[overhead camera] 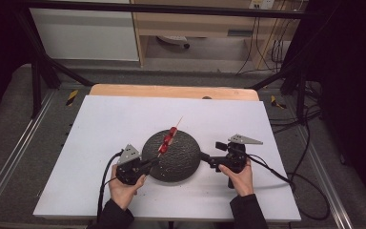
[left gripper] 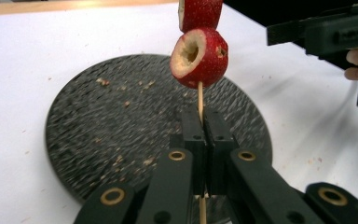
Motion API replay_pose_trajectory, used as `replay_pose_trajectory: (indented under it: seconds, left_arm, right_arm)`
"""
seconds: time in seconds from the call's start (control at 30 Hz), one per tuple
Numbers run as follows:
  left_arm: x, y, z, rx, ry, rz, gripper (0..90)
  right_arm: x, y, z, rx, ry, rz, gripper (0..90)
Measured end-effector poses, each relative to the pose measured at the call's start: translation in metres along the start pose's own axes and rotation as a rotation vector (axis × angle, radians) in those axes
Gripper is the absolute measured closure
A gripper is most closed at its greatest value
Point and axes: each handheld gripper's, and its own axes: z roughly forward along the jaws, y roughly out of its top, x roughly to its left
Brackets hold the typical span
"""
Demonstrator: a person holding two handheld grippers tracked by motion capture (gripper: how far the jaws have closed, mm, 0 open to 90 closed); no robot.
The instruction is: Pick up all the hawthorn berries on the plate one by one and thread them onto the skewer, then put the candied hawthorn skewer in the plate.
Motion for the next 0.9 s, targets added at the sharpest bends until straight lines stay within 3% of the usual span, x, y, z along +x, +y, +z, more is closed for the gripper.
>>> replay_pose_trajectory:
  seconds: [0.3, 0.53, 0.73, 0.9]
  left_arm:
    - [0.016, 0.009, -0.007, 0.081, 0.015, 0.042, 88.2]
    - [0.026, 0.017, -0.01, 0.142, 0.027, 0.061, 88.2]
    - [0.028, 0.021, -0.001, 0.206, 0.024, 0.075, 88.2]
    - [0.026, 0.021, 0.014, 0.282, 0.03, 0.081, 88.2]
  right_arm:
    - [-0.014, -0.024, -0.017, 0.093, -0.05, -0.066, 0.5]
    - [-0.025, -0.038, -0.029, 0.128, -0.071, -0.092, 0.6]
    - [-0.028, -0.047, -0.033, 0.181, -0.102, -0.125, 0.6]
    - [-0.029, -0.049, -0.036, 0.199, -0.101, -0.142, 0.6]
